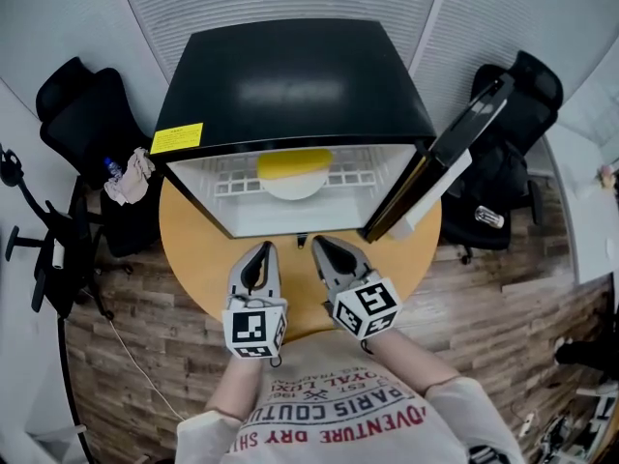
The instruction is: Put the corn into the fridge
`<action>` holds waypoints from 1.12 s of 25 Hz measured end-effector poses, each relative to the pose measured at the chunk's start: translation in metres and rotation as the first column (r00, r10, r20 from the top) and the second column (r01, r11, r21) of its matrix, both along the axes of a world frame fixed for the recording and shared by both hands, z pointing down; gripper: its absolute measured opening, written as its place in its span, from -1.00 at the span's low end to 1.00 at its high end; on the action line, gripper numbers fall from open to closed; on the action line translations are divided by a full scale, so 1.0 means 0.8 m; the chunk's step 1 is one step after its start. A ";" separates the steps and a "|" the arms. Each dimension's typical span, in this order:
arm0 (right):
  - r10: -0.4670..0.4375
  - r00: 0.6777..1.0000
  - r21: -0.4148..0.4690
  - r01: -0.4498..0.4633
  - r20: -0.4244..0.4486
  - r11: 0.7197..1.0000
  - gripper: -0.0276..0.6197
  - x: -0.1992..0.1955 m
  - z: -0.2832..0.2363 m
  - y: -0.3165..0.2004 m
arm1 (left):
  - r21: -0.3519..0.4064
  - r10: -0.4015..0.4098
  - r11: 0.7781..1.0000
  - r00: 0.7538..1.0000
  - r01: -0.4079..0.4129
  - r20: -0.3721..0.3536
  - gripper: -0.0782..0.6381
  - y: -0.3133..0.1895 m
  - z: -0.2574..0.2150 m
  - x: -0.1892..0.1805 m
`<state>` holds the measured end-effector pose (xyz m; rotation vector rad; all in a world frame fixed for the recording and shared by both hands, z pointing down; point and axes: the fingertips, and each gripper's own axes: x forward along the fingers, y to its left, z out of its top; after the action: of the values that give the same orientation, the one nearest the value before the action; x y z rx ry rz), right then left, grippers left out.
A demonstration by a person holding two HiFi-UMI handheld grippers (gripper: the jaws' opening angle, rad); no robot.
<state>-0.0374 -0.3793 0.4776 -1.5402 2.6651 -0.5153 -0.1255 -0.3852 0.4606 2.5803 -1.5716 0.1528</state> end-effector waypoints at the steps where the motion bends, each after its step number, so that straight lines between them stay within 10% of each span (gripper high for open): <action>1: -0.005 0.999 0.040 0.007 -0.043 0.999 -0.82 -0.001 -0.007 0.001 | -0.001 0.001 1.000 1.000 -0.001 0.004 -0.70 0.002 0.002 0.000; 10: 0.020 0.941 0.272 0.078 -0.339 0.959 -0.82 -0.002 -0.039 0.001 | 0.017 0.013 1.000 0.999 -0.014 0.039 -0.70 0.006 0.000 -0.002; 28: 0.071 0.931 0.234 0.016 -0.358 0.972 -0.82 0.017 -0.037 -0.010 | 0.067 0.064 0.995 0.997 -0.068 0.053 -0.70 0.000 -0.022 0.013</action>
<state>-0.0239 -0.3869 0.4479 -1.7411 2.8221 0.1026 -0.1155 -0.3849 0.4432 2.7034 -1.5349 0.1750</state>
